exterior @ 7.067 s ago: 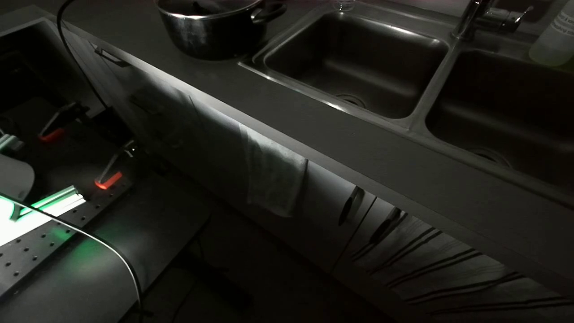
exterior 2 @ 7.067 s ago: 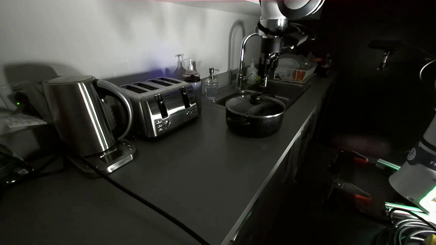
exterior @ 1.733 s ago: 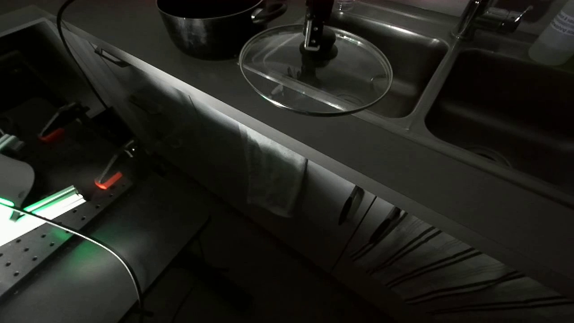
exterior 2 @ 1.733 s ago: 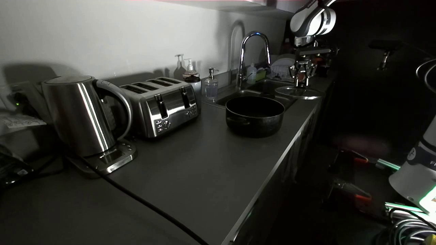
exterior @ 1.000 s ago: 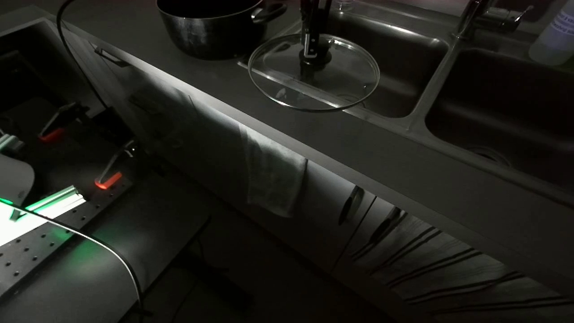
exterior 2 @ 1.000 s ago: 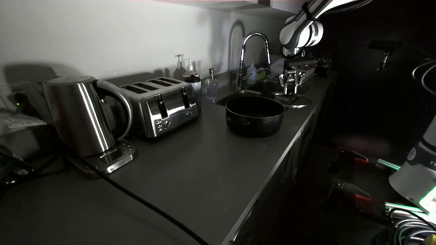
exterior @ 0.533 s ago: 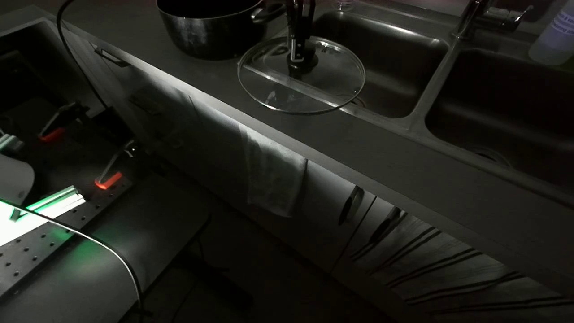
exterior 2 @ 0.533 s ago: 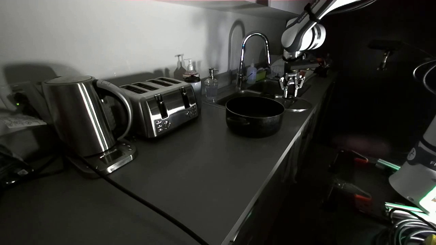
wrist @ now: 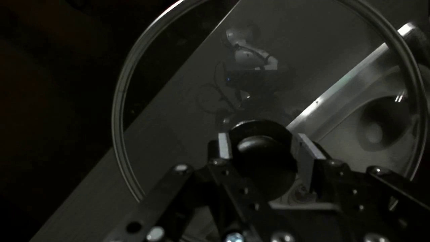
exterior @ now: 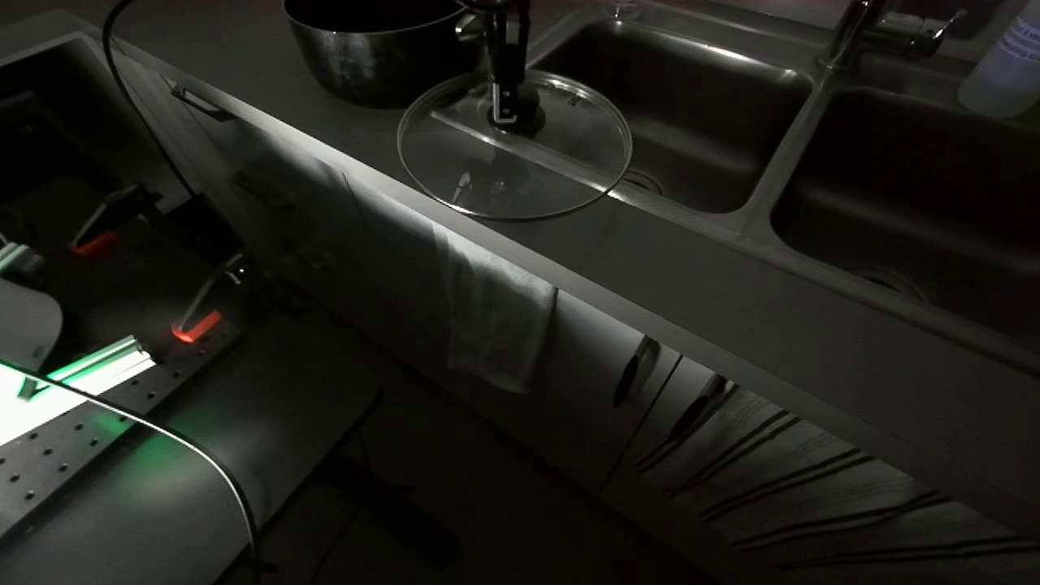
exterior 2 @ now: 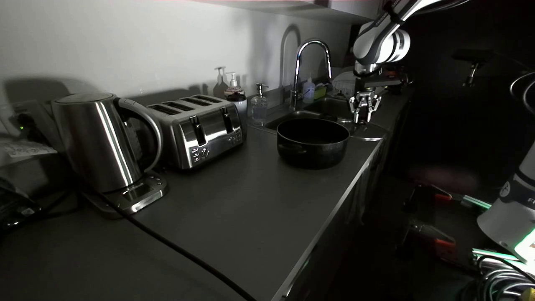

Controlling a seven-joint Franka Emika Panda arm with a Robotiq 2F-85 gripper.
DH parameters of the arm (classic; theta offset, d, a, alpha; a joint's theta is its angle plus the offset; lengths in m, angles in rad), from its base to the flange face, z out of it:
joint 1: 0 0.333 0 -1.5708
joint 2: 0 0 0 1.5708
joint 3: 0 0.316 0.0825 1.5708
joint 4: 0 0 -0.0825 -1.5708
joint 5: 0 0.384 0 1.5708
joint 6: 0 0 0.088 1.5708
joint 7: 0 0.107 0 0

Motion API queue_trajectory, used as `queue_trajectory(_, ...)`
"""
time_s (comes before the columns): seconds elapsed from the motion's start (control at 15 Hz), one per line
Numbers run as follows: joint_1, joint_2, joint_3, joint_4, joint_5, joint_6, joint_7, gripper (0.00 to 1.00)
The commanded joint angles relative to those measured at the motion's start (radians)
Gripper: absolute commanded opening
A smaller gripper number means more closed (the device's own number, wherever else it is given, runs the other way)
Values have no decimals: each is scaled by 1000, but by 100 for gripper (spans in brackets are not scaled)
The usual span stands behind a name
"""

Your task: Remove the glass lid from the black pot.

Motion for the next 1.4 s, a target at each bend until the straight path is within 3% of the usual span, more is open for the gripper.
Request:
queue_trajectory(0.0, 5, -15, -5, -17, 5, 15, -13, 23)
queue_trajectory(0.73, 15, 94, -12, 28, -9, 61, 21, 23)
queue_trajectory(1.33, 23, 101, -12, 44, -11, 64, 20, 23)
